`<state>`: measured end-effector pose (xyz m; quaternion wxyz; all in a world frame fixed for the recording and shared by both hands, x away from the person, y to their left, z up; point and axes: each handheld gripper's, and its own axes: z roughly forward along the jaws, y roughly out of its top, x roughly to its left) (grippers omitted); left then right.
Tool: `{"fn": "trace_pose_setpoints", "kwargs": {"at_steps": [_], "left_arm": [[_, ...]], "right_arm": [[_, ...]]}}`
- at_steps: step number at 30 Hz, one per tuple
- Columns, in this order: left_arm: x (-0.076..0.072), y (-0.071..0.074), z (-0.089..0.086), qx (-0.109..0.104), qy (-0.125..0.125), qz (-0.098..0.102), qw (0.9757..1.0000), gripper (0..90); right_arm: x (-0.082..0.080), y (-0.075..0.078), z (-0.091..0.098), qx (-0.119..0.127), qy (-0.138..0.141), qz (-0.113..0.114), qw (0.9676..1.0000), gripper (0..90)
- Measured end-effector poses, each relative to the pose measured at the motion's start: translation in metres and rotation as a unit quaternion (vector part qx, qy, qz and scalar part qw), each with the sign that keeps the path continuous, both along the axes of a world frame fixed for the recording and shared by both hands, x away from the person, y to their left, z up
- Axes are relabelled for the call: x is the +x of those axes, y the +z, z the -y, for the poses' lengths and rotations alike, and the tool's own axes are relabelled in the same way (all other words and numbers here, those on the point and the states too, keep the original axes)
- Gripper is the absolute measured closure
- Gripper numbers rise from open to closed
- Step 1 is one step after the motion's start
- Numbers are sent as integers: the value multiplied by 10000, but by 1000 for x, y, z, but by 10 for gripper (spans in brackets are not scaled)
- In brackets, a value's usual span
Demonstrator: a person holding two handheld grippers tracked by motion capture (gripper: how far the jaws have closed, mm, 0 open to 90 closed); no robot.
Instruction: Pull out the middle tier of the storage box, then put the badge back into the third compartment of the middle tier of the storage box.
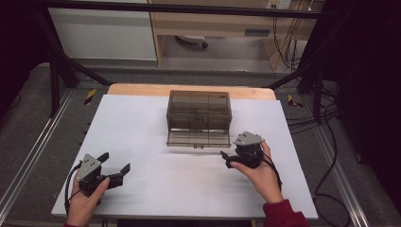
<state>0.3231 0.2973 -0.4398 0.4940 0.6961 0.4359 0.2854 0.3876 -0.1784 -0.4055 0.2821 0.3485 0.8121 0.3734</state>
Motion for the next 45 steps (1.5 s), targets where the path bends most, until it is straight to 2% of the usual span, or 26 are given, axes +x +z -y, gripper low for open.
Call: {"fn": "trace_pose_setpoints", "kwargs": {"at_steps": [1,3,6,8,10,12,16,19,24,32,35,37,39,45], "left_arm": [[0,0,0,-5,1,22,10000,64],[1,-1,1,12,-12,28,10000,64],[1,-1,4,31,-63,54,10000,64],[1,-1,5,52,-81,74,9999,62],[1,-1,5,59,-76,63,9999,62],[1,-1,5,97,-74,36,9999,61],[-1,1,3,22,-55,76,10000,60],[1,-1,2,26,-16,15,10000,60],[1,0,2,28,-1,33,10000,61],[1,-1,3,26,-50,12,10000,60],[1,0,4,15,-54,18,10000,60],[1,0,4,49,-61,15,10000,60],[0,0,3,56,-61,26,10000,60],[1,1,6,58,-99,62,9999,60]], "right_arm": [[-7,-4,5,91,-95,14,9999,91],[-18,-12,13,84,-288,80,9995,88],[-30,-20,25,277,-565,28,9980,78],[-39,-26,32,235,-716,25,9972,75],[-42,-30,37,269,-756,-111,9967,61],[-44,-30,41,357,-760,-136,9964,67],[-41,-33,43,379,-911,-171,9950,67],[-39,-37,42,244,-883,-285,9954,64],[-37,-40,44,264,-865,-388,9951,51],[-35,-45,45,277,-880,-696,9933,38],[-35,-47,46,305,-903,-798,9922,31],[-33,-50,47,327,-914,-992,9903,29],[-32,-52,47,339,-895,-1082,9895,31],[-34,-54,46,265,-694,-1142,9907,89]]}}
